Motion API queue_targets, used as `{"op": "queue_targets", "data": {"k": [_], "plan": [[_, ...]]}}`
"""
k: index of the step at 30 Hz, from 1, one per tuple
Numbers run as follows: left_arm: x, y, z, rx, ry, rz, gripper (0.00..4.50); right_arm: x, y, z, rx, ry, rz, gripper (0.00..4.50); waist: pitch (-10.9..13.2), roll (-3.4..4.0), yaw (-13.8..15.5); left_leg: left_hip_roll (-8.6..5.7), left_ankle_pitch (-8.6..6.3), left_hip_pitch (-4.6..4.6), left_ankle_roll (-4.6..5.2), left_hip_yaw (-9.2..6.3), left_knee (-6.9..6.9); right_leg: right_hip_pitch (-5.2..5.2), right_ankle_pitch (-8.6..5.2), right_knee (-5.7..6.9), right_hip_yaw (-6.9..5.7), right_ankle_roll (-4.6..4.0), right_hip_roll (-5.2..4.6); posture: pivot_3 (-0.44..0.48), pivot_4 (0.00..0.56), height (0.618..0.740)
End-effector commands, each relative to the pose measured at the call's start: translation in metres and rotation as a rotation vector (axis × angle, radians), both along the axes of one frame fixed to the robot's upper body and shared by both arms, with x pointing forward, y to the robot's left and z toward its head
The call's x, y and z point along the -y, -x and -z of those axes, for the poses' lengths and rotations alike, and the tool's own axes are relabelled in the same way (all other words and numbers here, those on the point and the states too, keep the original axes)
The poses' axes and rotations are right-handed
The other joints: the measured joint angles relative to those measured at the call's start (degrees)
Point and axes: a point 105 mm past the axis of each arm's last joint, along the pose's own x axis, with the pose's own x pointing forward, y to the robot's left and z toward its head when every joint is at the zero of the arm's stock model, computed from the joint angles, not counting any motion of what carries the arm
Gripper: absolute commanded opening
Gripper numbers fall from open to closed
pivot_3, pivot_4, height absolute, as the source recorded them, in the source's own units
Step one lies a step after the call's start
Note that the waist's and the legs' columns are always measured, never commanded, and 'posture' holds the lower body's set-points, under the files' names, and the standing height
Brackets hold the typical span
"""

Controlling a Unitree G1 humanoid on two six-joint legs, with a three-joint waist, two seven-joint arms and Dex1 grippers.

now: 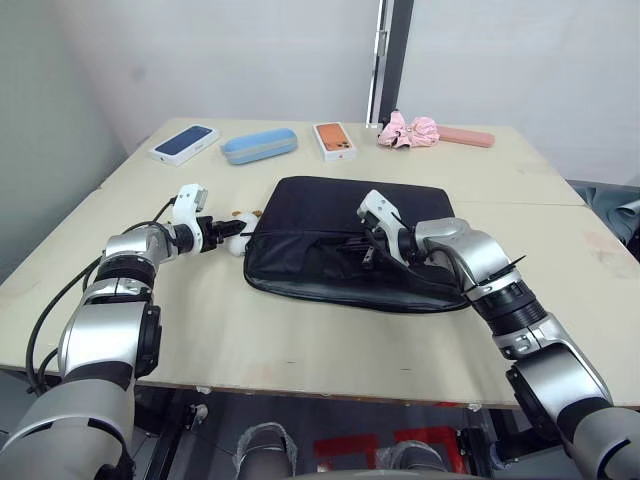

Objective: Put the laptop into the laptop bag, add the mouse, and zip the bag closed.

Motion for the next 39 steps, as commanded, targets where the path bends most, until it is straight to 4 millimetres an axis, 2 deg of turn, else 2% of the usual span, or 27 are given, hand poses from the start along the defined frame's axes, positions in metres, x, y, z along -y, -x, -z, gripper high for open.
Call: {"op": "queue_targets", "data": {"k": [1, 3, 4, 11, 16, 20, 22, 24, 26, 32, 39], "plan": [[-0.001, 0.000, -0.005, 0.014, -0.020, 0.022, 0.75, 0.002, -0.007, -0.007, 0.040, 0.008, 0.029, 0.00, 0.00, 0.00, 0.01, 0.00, 0.00, 0.01, 0.00, 0.00, 0.00, 0.00, 0.00, 0.00, 0.00, 0.00, 0.00, 0.000, 0.150, 0.740], [-0.002, 0.002, -0.003, 0.007, -0.019, 0.025, 0.08, 0.002, -0.007, -0.008, 0.044, 0.008, 0.028, 0.00, 0.00, 0.00, 0.00, 0.00, 0.00, 0.02, -0.02, 0.00, -0.01, 0.00, 0.00, 0.00, 0.00, 0.00, 0.00, 0.000, 0.150, 0.740], [-0.002, 0.002, -0.003, 0.006, -0.019, 0.026, 0.03, 0.002, -0.007, -0.007, 0.044, 0.008, 0.028, 0.00, 0.00, 0.00, 0.00, 0.00, 0.00, 0.02, -0.02, 0.00, -0.01, 0.00, 0.00, 0.00, 0.00, 0.00, 0.00, 0.000, 0.150, 0.740], [-0.018, 0.009, -0.016, 0.048, -0.018, 0.036, 0.03, 0.004, -0.007, -0.004, 0.032, 0.009, 0.035, 0.00, 0.00, 0.01, -0.18, 0.00, -0.01, 0.02, -0.04, 0.01, -0.04, -0.01, 0.00, -0.01, 0.01, 0.00, 0.00, 0.000, 0.150, 0.740], [-0.030, 0.027, -0.035, 0.094, -0.021, 0.112, 0.03, 0.005, -0.007, -0.001, 0.016, 0.011, 0.044, 0.00, 0.01, 0.02, -0.31, 0.02, -0.01, 0.02, -0.07, 0.01, -0.13, -0.02, 0.00, -0.10, -0.02, 0.00, 0.02, 0.000, 0.150, 0.740], [-0.028, 0.051, -0.053, 0.138, -0.084, 0.207, 0.03, 0.008, -0.007, 0.002, 0.002, 0.013, 0.043, 0.00, 0.02, 0.03, -0.34, 0.03, -0.02, 0.02, -0.09, 0.02, -0.19, -0.03, -0.01, -0.16, -0.02, 0.00, 0.01, 0.000, 0.150, 0.740], [-0.026, 0.069, -0.050, 0.134, -0.163, 0.281, 0.03, 0.009, -0.006, 0.003, 0.000, 0.017, 0.041, 0.00, 0.02, 0.04, -0.36, 0.03, -0.02, 0.05, -0.10, 0.04, -0.23, -0.03, -0.01, -0.17, -0.02, -0.01, 0.01, 0.000, 0.150, 0.740], [-0.027, 0.097, -0.031, 0.076, -0.301, 0.401, 0.03, 0.006, -0.005, 0.000, -0.016, -0.026, 0.034, 0.00, 0.02, 0.04, -0.73, 0.03, -0.02, 0.06, -0.10, 0.05, -0.29, -0.04, -0.01, -0.20, -0.02, 0.00, 0.01, 0.000, 0.150, 0.740], [-0.031, 0.113, -0.021, 0.040, -0.359, 0.448, 0.03, 0.005, -0.003, 0.000, -0.029, -0.041, 0.029, 0.00, 0.03, 0.06, -0.99, 0.04, -0.03, 0.15, -0.12, 0.19, -0.49, -0.05, -0.03, -0.37, 0.07, 0.01, 0.02, 0.000, 0.150, 0.740], [-0.030, 0.122, -0.027, 0.060, -0.378, 0.446, 0.03, 0.004, -0.003, 0.009, -0.053, -0.004, 0.021, 0.00, 0.02, 0.04, -0.60, 0.42, 0.00, 0.16, -0.32, 0.13, -0.58, -0.08, -0.02, -0.40, -0.03, 0.00, 0.41, 0.000, 0.150, 0.740], [-0.008, 0.142, -0.034, 0.095, -0.410, 0.567, 0.03, -0.002, 0.002, 0.008, -0.056, 0.010, -0.009, 0.00, 0.02, 0.04, -0.75, 0.70, -0.01, 0.22, -0.52, 0.19, -0.64, -0.09, -0.03, -0.53, 0.02, -0.01, 0.72, 0.000, 0.150, 0.740]]}}
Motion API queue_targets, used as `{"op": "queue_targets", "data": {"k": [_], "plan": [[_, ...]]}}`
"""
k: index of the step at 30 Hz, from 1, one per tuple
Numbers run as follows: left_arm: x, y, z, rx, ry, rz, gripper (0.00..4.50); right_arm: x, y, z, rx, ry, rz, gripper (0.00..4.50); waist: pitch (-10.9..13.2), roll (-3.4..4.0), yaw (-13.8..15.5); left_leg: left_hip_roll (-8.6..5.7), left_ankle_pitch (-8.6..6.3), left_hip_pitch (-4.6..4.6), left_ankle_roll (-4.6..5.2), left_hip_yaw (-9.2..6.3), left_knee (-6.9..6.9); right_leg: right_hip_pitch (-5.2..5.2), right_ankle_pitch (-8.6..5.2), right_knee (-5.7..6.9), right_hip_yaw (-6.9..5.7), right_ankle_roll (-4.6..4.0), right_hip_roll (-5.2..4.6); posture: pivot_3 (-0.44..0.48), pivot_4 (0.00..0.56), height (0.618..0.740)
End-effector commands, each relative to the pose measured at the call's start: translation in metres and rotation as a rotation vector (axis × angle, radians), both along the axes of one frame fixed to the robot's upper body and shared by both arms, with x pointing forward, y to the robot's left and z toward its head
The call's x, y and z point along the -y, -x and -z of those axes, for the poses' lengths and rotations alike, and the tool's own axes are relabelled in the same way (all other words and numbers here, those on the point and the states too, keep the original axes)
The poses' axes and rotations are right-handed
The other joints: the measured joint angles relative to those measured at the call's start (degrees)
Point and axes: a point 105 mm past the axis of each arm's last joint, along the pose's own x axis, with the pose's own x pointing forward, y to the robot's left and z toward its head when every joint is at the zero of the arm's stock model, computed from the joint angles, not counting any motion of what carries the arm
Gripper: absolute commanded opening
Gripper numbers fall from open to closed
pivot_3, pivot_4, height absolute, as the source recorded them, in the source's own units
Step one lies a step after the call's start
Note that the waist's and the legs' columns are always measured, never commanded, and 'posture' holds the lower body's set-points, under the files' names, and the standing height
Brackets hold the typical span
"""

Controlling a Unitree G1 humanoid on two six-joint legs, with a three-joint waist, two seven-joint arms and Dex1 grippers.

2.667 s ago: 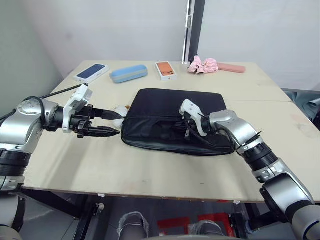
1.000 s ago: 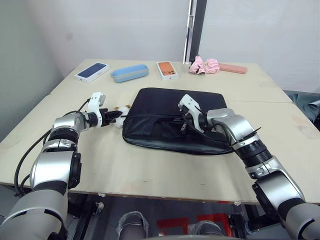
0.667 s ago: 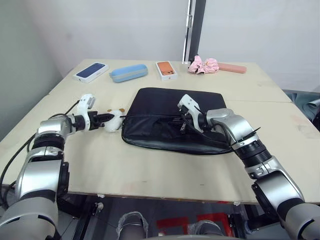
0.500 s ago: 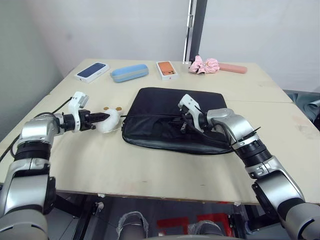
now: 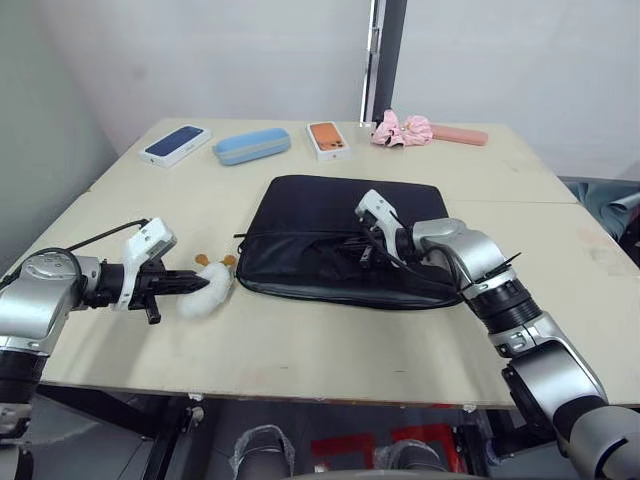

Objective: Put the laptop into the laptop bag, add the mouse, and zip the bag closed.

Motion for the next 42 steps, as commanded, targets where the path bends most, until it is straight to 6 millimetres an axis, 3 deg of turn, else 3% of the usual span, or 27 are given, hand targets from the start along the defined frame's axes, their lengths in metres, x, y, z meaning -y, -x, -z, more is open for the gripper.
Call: {"op": "queue_targets", "data": {"k": [1, 5, 8, 15, 20, 25, 30, 36, 42], "plan": [[0.012, 0.011, -0.014, 0.041, -0.021, 0.082, 0.03, 0.004, 0.001, 0.004, -0.015, 0.043, 0.011, 0.00, 0.00, 0.00, 0.00, 0.04, 0.00, 0.01, -0.03, 0.00, -0.02, 0.00, 0.00, -0.02, 0.00, 0.00, 0.04, 0.000, 0.150, 0.740], [0.023, 0.022, -0.013, 0.095, -0.086, 0.177, 0.03, 0.001, 0.004, 0.001, -0.016, 0.048, -0.007, 0.00, 0.01, 0.01, -0.07, 0.16, 0.00, 0.02, -0.16, 0.00, -0.10, -0.03, 0.00, -0.08, 0.00, 0.00, 0.16, 0.000, 0.150, 0.740], [0.037, 0.021, -0.025, 0.206, -0.064, 0.237, 0.03, 0.001, 0.005, 0.000, -0.016, 0.051, -0.011, 0.00, 0.01, 0.01, -0.04, 0.17, 0.01, 0.04, -0.19, -0.01, -0.14, -0.02, 0.00, -0.09, -0.01, 0.00, 0.18, 0.000, 0.150, 0.740], [0.062, 0.023, -0.024, 0.326, -0.106, 0.344, 0.03, 0.001, 0.004, -0.005, -0.011, 0.053, -0.016, 0.00, 0.01, 0.01, -0.01, 0.17, 0.01, 0.08, -0.20, 0.03, -0.14, -0.02, 0.00, -0.07, 0.03, 0.00, 0.19, 0.000, 0.150, 0.740], [0.102, 0.037, -0.029, 0.400, -0.020, 0.486, 0.03, 0.000, 0.005, -0.003, -0.020, 0.063, -0.021, 0.00, 0.01, 0.01, 0.09, 0.17, 0.01, 0.07, -0.20, 0.05, -0.13, -0.02, 0.00, -0.07, 0.04, 0.00, 0.18, 0.000, 0.150, 0.740], [0.135, 0.052, -0.018, 0.422, 0.001, 0.651, 0.03, -0.004, 0.005, -0.003, -0.021, 0.070, -0.038, 0.00, 0.01, 0.01, -0.03, 0.18, 0.02, 0.11, -0.21, 0.06, -0.11, -0.03, 0.00, 0.02, 0.07, -0.01, 0.19, 0.000, 0.150, 0.740], [0.160, 0.052, -0.013, 0.434, 0.048, 0.734, 0.03, -0.007, 0.004, -0.005, -0.018, 0.069, -0.046, 0.00, 0.01, 0.01, -0.03, 0.17, 0.02, 0.12, -0.21, 0.08, -0.04, -0.04, 0.00, 0.08, 0.12, -0.01, 0.19, 0.000, 0.150, 0.740], [0.184, 0.053, -0.011, 0.451, 0.120, 0.827, 0.03, -0.008, 0.005, -0.006, -0.017, 0.071, -0.051, 0.00, 0.01, 0.01, 0.00, 0.16, 0.03, 0.11, -0.21, 0.09, -0.02, -0.04, 0.00, 0.12, 0.13, -0.01, 0.19, 0.000, 0.150, 0.740], [0.192, 0.047, -0.002, 0.455, 0.112, 0.870, 0.03, -0.006, 0.004, -0.007, -0.017, 0.068, -0.042, 0.00, 0.00, 0.01, 0.03, 0.17, 0.03, 0.12, -0.20, 0.09, 0.02, -0.05, 0.00, 0.17, 0.14, -0.01, 0.19, 0.000, 0.150, 0.740]]}}
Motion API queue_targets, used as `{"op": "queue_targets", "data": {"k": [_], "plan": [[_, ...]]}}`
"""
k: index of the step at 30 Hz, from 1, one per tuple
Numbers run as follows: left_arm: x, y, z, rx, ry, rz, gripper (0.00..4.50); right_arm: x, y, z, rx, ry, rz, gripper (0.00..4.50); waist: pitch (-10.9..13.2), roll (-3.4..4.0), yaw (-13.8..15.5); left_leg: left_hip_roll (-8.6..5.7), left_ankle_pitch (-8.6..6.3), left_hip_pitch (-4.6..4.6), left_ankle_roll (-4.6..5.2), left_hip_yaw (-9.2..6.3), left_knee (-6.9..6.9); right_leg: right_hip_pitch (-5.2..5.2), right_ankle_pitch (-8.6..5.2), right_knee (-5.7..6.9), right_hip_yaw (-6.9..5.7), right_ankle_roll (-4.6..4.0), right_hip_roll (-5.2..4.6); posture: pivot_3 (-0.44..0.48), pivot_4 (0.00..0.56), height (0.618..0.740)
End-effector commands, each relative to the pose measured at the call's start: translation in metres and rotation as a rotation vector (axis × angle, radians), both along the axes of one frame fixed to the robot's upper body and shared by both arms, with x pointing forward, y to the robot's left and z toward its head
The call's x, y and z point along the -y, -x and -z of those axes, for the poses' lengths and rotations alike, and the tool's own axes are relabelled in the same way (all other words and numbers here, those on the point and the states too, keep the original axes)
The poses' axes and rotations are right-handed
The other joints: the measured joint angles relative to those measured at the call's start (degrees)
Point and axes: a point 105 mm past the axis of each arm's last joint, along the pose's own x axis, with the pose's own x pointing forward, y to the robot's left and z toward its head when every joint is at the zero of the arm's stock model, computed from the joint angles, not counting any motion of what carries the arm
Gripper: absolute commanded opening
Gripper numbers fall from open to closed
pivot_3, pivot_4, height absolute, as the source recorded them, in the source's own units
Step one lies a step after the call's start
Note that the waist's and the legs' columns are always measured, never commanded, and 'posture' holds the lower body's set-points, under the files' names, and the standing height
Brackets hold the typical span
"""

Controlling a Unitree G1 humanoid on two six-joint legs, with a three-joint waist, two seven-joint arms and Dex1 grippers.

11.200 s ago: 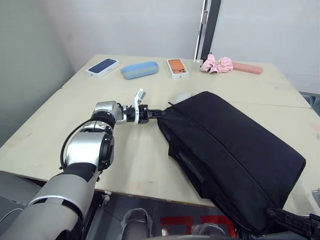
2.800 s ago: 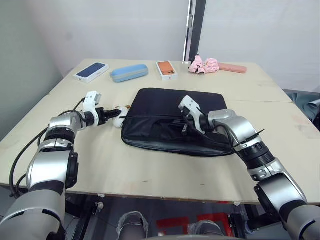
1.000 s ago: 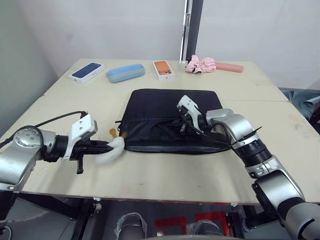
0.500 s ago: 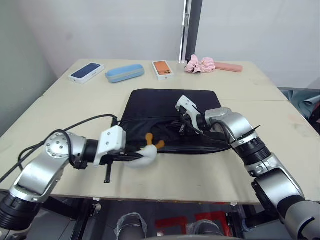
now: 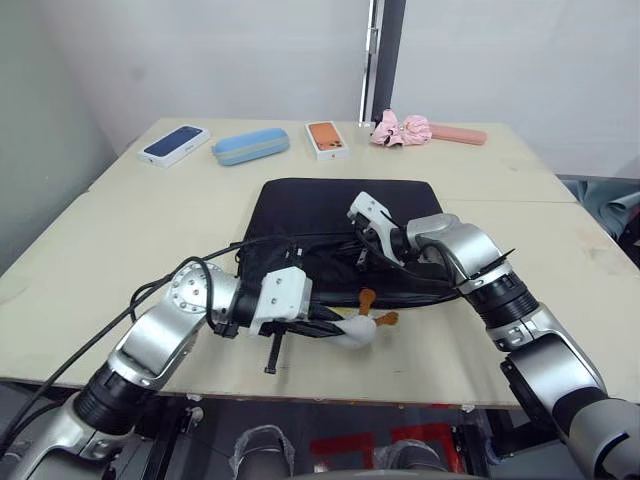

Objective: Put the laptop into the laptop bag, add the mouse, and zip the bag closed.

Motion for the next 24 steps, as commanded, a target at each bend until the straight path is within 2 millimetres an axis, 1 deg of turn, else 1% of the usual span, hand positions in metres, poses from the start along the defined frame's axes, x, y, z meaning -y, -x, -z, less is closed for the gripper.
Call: {"op": "queue_targets", "data": {"k": [1, 3, 4, 5, 7, 8, 10, 11, 12, 13, 14, 16, 21, 24], "plan": [[0.006, 0.000, -0.004, 0.044, 0.017, 0.042, 0.03, 0.001, -0.001, -0.005, 0.017, 0.004, 0.005, 0.00, 0.00, 0.00, 0.02, 0.00, 0.00, 0.00, 0.00, 0.00, 0.00, 0.00, 0.00, 0.00, 0.00, 0.00, 0.00, 0.000, 0.150, 0.740], [0.005, -0.003, -0.003, 0.041, 0.015, 0.016, 0.03, 0.000, 0.000, -0.004, 0.018, 0.006, 0.002, 0.00, 0.00, 0.00, 0.01, 0.00, 0.00, 0.00, 0.00, 0.00, 0.02, 0.00, 0.00, 0.01, 0.00, 0.00, 0.00, 0.000, 0.150, 0.740], [0.001, -0.007, 0.002, 0.031, -0.016, -0.012, 0.36, 0.000, 0.000, -0.005, 0.019, 0.004, 0.002, 0.00, 0.00, 0.00, 0.01, 0.00, 0.00, 0.00, 0.00, 0.00, 0.02, 0.00, 0.00, 0.02, 0.00, 0.00, 0.00, 0.000, 0.150, 0.740], [-0.003, -0.010, 0.005, 0.023, -0.040, -0.031, 0.81, 0.000, 0.000, -0.005, 0.019, 0.003, 0.003, 0.00, 0.00, 0.00, 0.01, 0.00, 0.00, 0.00, 0.00, 0.00, 0.02, 0.00, 0.00, 0.03, 0.00, 0.00, 0.00, 0.000, 0.150, 0.740], [-0.010, -0.018, 0.014, 0.057, -0.100, -0.058, 1.36, 0.000, 0.000, -0.005, 0.020, 0.002, 0.003, 0.00, 0.00, 0.00, 0.01, 0.00, 0.00, 0.02, 0.00, 0.00, 0.02, 0.00, 0.00, 0.05, 0.00, 0.00, 0.00, 0.000, 0.150, 0.740], [-0.012, -0.021, 0.017, 0.071, -0.112, -0.070, 1.78, -0.001, 0.000, -0.005, 0.021, 0.001, 0.002, 0.00, 0.00, 0.00, 0.01, 0.00, 0.00, 0.04, 0.00, 0.00, 0.02, 0.01, 0.00, 0.07, 0.01, 0.00, 0.00, 0.000, 0.150, 0.740], [-0.012, -0.026, 0.016, 0.106, -0.132, -0.080, 2.41, -0.002, 0.000, -0.006, 0.027, -0.004, 0.001, 0.00, 0.00, 0.00, 0.01, 0.00, 0.00, 0.06, 0.00, 0.00, 0.03, 0.01, 0.00, 0.09, 0.03, 0.00, 0.00, 0.000, 0.150, 0.740], [-0.010, -0.027, 0.016, 0.143, -0.142, -0.073, 2.74, -0.003, 0.000, -0.007, 0.029, -0.008, -0.001, 0.00, 0.00, 0.00, 0.02, 0.00, 0.00, 0.06, 0.00, 0.00, 0.04, 0.01, 0.00, 0.10, 0.03, 0.00, 0.00, 0.000, 0.150, 0.740], [-0.010, -0.024, 0.016, 0.136, -0.147, -0.060, 3.22, -0.004, 0.000, -0.007, 0.031, -0.011, -0.002, 0.00, 0.00, 0.00, 0.04, 0.00, 0.00, 0.06, 0.00, 0.00, 0.05, 0.01, 0.00, 0.10, 0.03, 0.00, 0.00, 0.000, 0.150, 0.740], [-0.012, -0.017, 0.015, 0.097, -0.150, -0.035, 3.49, -0.004, 0.001, -0.008, 0.035, -0.011, -0.002, 0.00, 0.00, 0.00, 0.04, 0.00, 0.00, 0.06, 0.00, 0.00, 0.05, 0.01, 0.00, 0.10, 0.03, 0.00, 0.00, 0.000, 0.150, 0.740], [-0.014, -0.011, 0.014, 0.065, -0.151, -0.016, 3.49, -0.004, 0.000, -0.008, 0.036, -0.011, -0.001, 0.00, 0.00, 0.00, 0.01, 0.00, 0.00, 0.06, 0.00, 0.00, 0.05, 0.01, 0.00, 0.10, 0.03, 0.00, 0.00, 0.000, 0.150, 0.740], [-0.022, -0.013, 0.007, 0.017, -0.154, -0.058, 3.49, -0.003, 0.000, -0.010, 0.041, -0.016, 0.002, 0.00, 0.01, 0.01, -0.07, 0.01, 0.00, 0.06, 0.00, 0.03, 0.04, -0.01, -0.01, 0.11, 0.04, -0.02, 0.01, 0.000, 0.150, 0.740], [-0.059, -0.001, -0.005, -0.012, -0.249, -0.036, 3.49, 0.001, -0.002, -0.016, 0.057, -0.032, 0.017, 0.00, 0.02, 0.03, -0.15, 0.03, 0.00, 0.12, -0.02, 0.04, 0.03, -0.04, -0.04, 0.21, 0.07, -0.07, 0.03, 0.000, 0.150, 0.740], [-0.077, -0.004, -0.014, -0.057, -0.265, -0.093, 3.49, 0.001, -0.001, -0.021, 0.065, -0.046, 0.015, 0.00, 0.04, 0.07, 0.21, 0.03, 0.00, 0.18, -0.03, 0.09, 0.02, -0.02, -0.05, 0.21, 0.11, -0.08, 0.03, 0.000, 0.150, 0.740]]}}
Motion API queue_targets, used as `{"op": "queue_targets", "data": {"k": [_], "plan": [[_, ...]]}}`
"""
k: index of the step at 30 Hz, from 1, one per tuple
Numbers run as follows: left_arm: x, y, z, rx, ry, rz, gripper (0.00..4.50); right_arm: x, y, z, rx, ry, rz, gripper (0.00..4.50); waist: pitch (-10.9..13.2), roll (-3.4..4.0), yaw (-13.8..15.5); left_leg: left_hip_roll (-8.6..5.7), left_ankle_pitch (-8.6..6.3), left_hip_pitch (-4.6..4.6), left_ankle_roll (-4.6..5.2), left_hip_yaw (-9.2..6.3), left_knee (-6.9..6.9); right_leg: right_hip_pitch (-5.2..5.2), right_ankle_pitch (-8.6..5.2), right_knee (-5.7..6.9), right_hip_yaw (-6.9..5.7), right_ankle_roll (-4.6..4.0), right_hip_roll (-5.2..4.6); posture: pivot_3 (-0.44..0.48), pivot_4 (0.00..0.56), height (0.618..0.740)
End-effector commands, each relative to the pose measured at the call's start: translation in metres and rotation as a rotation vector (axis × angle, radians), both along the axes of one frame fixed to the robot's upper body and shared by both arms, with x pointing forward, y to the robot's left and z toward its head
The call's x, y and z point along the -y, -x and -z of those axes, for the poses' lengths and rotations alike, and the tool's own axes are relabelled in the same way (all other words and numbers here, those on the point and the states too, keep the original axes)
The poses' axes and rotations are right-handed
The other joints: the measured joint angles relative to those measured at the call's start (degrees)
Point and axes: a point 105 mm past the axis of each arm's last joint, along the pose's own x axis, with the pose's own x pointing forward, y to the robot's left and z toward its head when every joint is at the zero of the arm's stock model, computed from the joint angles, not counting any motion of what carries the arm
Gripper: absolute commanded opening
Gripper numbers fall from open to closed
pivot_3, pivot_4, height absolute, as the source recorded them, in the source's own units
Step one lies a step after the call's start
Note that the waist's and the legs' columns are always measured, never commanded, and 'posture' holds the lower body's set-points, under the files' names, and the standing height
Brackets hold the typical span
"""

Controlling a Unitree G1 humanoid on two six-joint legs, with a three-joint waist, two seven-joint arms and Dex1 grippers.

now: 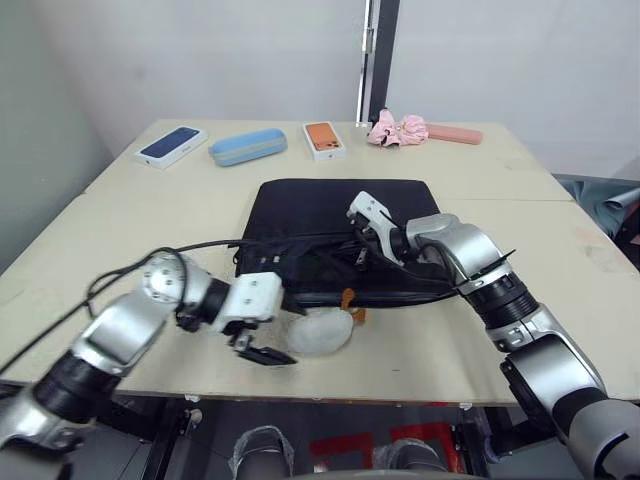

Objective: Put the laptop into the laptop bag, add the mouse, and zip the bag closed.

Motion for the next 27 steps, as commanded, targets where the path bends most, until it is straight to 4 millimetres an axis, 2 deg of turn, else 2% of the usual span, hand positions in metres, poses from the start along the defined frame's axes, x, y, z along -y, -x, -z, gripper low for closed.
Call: {"op": "queue_targets", "data": {"k": [1, 4, 8, 12, 19, 22, 27], "plan": [[-0.012, -0.003, -0.024, -0.010, 0.048, -0.044, 3.49, -0.001, 0.001, -0.021, 0.059, -0.045, -0.006, 0.00, 0.00, 0.00, 0.26, 0.00, 0.00, 0.01, 0.00, 0.00, 0.01, 0.01, 0.00, 0.01, 0.00, 0.00, -0.01, 0.000, 0.150, 0.740], [-0.021, -0.016, -0.054, -0.034, 0.161, -0.125, 3.49, 0.001, 0.004, -0.034, 0.065, -0.082, -0.004, 0.00, 0.02, 0.02, 0.32, -0.02, 0.00, 0.01, 0.00, 0.01, 0.03, 0.00, 0.00, 0.05, 0.01, 0.00, -0.02, 0.000, 0.150, 0.740], [-0.022, -0.022, -0.085, -0.113, 0.322, -0.150, 3.49, 0.007, 0.013, -0.045, 0.060, -0.104, 0.002, 0.00, 0.02, 0.03, 0.29, -0.02, 0.02, 0.05, -0.05, 0.02, 0.03, -0.07, -0.04, 0.21, 0.05, -0.07, 0.01, 0.000, 0.150, 0.740], [-0.018, -0.030, -0.104, -0.166, 0.453, -0.125, 3.49, 0.026, 0.024, -0.056, 0.063, -0.083, 0.023, 0.00, 0.02, 0.02, 0.72, -0.02, 0.02, 0.06, -0.06, 0.05, 0.01, -0.07, -0.07, 0.20, 0.07, -0.12, 0.01, 0.000, 0.150, 0.740], [0.006, -0.051, -0.092, -0.169, 0.470, -0.049, 3.49, 0.074, 0.060, -0.076, 0.107, -0.018, 0.086, 0.00, 0.02, 0.02, 1.59, -0.04, 0.02, 0.07, -0.06, 0.03, -0.03, -0.01, -0.10, 0.15, 0.06, -0.14, -0.01, 0.000, 0.150, 0.740], [0.023, -0.059, -0.086, -0.170, 0.493, 0.005, 3.49, 0.092, 0.085, -0.091, 0.163, 0.002, 0.087, 0.00, 0.02, 0.02, 2.02, -0.03, 0.02, 0.07, -0.06, 0.05, -0.04, -0.01, -0.10, 0.13, 0.08, -0.13, -0.01, 0.000, 0.150, 0.740], [0.038, -0.070, -0.070, -0.161, 0.445, 0.069, 3.49, 0.102, 0.122, -0.106, 0.255, 0.030, 0.035, 0.00, 0.02, 0.02, 2.34, -0.02, 0.02, 0.12, -0.04, 0.11, -0.04, 0.01, -0.10, 0.10, 0.17, -0.12, 0.01, 0.000, 0.150, 0.740]]}}
